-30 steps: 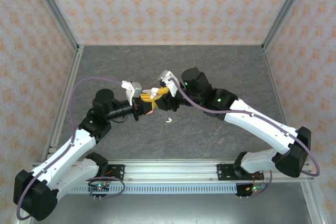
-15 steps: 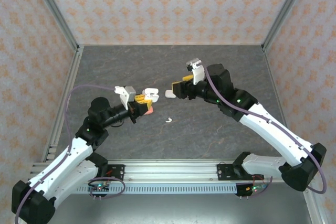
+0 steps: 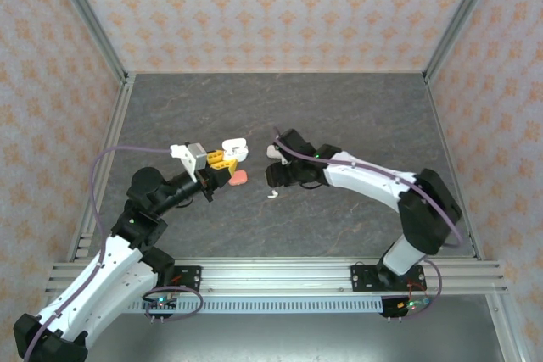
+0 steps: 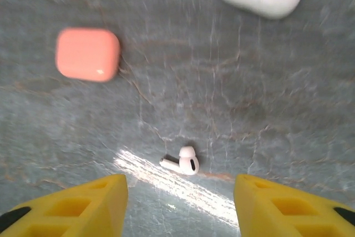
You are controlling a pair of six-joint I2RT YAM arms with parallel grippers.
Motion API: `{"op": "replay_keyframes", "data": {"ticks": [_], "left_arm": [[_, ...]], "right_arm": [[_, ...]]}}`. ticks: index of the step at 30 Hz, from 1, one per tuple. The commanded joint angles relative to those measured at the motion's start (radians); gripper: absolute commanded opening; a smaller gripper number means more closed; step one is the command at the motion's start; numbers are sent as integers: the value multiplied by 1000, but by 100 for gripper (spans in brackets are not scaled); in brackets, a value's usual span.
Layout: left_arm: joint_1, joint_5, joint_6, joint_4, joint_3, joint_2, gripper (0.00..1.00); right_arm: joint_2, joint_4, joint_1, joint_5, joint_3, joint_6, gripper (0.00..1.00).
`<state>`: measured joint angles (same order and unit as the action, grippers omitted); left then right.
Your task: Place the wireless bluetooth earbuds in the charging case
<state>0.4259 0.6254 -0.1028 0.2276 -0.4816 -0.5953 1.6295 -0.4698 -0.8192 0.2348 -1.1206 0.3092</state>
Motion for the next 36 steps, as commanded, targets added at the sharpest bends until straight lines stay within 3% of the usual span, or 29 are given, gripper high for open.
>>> {"op": "replay_keyframes", "data": {"ticks": [1, 15, 21, 36], "left_arm": [[11, -17, 22, -1, -6, 12, 0], [11, -19, 22, -8, -2, 28, 0], [11, -21, 22, -8, -3, 26, 0], [10, -25, 18, -4, 0, 19, 0]], "right_arm": [[63, -52, -32, -51, -39, 75, 53], [259, -92, -90, -212, -138, 69, 57], [304, -117, -97, -214, -156, 52, 57], [221, -173, -112, -195, -50, 61, 53]]}}
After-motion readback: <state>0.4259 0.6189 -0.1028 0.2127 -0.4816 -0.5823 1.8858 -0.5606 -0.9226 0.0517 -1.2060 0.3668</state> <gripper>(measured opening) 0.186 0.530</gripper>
